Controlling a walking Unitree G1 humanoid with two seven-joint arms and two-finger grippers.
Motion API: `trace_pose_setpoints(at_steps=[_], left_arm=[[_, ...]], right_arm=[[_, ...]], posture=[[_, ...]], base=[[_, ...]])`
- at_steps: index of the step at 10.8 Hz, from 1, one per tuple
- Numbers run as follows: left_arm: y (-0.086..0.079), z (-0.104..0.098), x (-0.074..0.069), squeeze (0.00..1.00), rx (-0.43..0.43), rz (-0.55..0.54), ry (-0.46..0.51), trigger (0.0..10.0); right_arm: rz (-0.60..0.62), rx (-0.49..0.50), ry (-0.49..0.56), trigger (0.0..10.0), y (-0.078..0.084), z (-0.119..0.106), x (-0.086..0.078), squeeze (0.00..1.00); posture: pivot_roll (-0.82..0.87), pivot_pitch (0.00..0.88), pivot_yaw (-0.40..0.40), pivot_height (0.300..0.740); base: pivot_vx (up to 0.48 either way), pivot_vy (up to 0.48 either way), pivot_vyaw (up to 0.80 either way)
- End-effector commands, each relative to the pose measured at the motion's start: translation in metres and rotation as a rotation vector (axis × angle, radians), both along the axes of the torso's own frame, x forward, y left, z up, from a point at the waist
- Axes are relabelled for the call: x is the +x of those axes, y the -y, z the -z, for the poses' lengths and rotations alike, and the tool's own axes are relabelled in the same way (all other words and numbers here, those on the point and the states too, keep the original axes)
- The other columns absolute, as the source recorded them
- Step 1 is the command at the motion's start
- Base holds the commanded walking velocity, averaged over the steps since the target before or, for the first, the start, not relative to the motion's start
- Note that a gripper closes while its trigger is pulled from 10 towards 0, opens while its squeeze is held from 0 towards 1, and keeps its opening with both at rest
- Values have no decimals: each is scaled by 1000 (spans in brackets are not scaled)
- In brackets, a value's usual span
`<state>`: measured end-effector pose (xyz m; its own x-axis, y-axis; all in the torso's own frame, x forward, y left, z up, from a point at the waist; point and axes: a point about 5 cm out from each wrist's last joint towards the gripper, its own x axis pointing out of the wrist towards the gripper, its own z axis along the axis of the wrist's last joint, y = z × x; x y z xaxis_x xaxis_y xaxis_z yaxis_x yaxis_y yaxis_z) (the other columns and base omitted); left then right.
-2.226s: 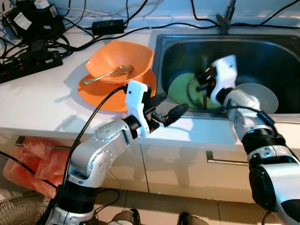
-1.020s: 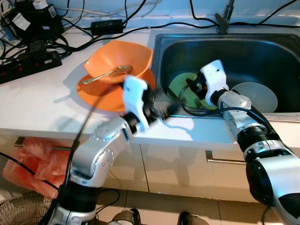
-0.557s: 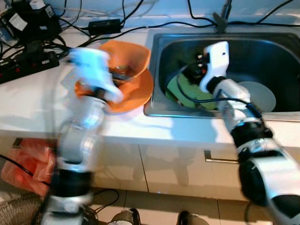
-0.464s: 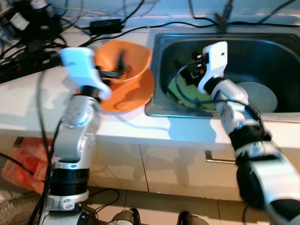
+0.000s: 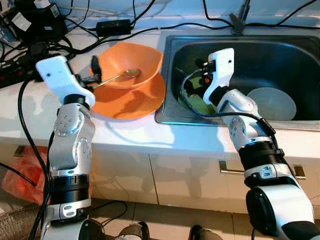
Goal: Kitchen organization
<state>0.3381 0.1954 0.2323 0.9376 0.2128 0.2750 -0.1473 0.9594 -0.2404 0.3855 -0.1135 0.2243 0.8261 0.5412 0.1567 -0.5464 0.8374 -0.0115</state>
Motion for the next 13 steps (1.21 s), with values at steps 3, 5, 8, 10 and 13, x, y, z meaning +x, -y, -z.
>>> trace_pose_setpoints(at_steps=[3, 5, 8, 10, 13], left_arm=[[6, 22, 10, 0, -197, 42, -124, 10000], [21, 27, 14, 0, -287, 108, -137, 10000], [28, 20, 15, 0, -351, 164, -89, 3765], [27, 18, 14, 0, -382, 171, -72, 0], [27, 19, 15, 0, -413, 180, -71, 0]], right_arm=[[-12, 8, -9, 10000, -2, -3, -4, 945], [-14, 1, -10, 10000, -3, -3, -6, 604], [-7, -1, -15, 10000, -2, -3, -7, 561], [-5, 1, -19, 10000, -2, -2, -7, 565], [-3, 4, -20, 10000, -2, -2, -7, 561]], posture=[[49, 146, 85, 740], [44, 143, 90, 740], [44, 142, 91, 740], [46, 141, 91, 740], [45, 141, 94, 740]], base=[[0, 0, 0], [0, 0, 0], [0, 0, 0], [0, 0, 0], [0, 0, 0]])
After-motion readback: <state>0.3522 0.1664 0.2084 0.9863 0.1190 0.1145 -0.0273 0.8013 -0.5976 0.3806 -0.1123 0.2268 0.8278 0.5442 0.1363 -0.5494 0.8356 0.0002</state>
